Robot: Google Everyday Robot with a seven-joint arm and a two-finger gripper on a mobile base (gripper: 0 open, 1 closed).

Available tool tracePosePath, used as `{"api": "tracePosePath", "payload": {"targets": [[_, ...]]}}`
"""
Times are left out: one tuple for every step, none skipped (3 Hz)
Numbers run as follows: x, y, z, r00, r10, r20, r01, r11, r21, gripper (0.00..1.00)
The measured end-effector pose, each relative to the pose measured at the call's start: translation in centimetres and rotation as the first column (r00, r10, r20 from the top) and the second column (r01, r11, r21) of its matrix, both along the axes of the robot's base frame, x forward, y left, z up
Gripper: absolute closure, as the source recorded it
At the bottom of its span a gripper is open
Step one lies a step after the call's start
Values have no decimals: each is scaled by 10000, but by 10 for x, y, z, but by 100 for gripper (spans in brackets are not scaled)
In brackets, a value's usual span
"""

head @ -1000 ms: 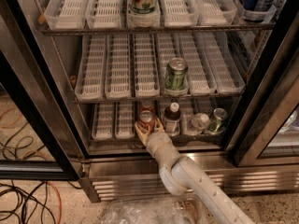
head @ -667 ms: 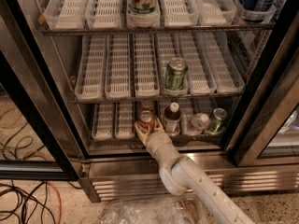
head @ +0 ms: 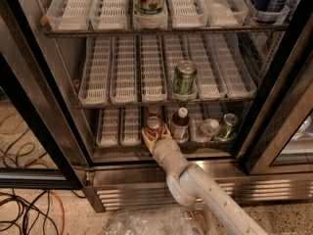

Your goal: Pick coke can from bottom shelf of fridge

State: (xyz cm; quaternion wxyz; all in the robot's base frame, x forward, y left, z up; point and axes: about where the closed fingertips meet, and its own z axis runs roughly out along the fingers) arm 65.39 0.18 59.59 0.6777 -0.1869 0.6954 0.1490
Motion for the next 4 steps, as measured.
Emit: {"api": "tracePosePath", "payload": {"targets": [[-5, -2, 13, 9998, -86, 151, 86, 10000, 10, 100], [-10, -3, 30, 9991, -70, 425, 67, 9999, 88, 100], [-14, -3, 44, 9979, 44, 651, -53, 9999, 137, 100], [-20, -1, 55, 9960, 243, 861, -256, 9996, 140, 100]]}}
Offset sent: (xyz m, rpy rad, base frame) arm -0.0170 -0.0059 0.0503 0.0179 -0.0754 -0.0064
